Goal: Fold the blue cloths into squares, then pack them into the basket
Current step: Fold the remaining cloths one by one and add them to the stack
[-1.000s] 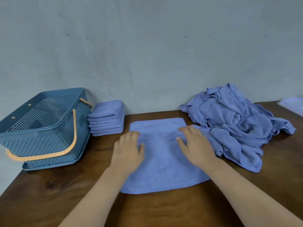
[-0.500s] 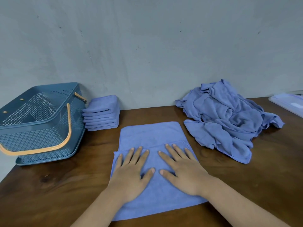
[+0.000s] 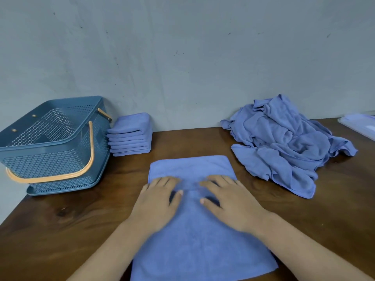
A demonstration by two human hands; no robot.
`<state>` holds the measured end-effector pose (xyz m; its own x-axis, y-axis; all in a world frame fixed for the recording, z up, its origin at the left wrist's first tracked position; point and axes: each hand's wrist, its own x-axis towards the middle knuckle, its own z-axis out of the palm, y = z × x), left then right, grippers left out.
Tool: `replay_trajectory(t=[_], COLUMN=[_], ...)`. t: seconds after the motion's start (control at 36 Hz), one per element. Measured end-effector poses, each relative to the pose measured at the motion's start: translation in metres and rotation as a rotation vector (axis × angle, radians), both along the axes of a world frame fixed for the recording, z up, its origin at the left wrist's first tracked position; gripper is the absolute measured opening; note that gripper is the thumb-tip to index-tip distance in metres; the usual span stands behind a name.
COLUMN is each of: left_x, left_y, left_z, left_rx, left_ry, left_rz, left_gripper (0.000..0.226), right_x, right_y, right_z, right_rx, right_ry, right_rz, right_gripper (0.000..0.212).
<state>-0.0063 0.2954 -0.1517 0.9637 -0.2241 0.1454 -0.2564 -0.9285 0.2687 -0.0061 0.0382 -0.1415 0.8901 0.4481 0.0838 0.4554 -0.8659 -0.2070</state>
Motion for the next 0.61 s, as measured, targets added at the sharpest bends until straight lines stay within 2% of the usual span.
replay_trajectory(t=[0.06, 0.25, 0.42, 0.61], left_x=[0.029, 0.073, 0.079, 0.079], left_y=[0.009, 0.035, 0.041, 0.042], left_z=[-0.003, -0.01, -0.012, -0.015], left_rx=[-0.047, 0.049, 0.117, 0.058], left_ry=[0.014, 0.213, 0.234, 0.221], left_rz=[0.031, 0.066, 0.105, 0.163], left_gripper=[0.05, 0.063, 0.073, 0.087], right_x=[0.024, 0.08, 0.087, 0.092], right_y=[0.001, -0.022, -0.025, -0.031], right_z=[-0.006, -0.017, -0.02, -0.018], right_rx=[-0.011, 0.017, 0.0, -0.014], right_ry=[0.004, 0.162, 0.154, 0.199], right_rz=[0.015, -0.127, -0.173, -0.202], right_gripper=[0.06, 0.076, 0.088, 0.102])
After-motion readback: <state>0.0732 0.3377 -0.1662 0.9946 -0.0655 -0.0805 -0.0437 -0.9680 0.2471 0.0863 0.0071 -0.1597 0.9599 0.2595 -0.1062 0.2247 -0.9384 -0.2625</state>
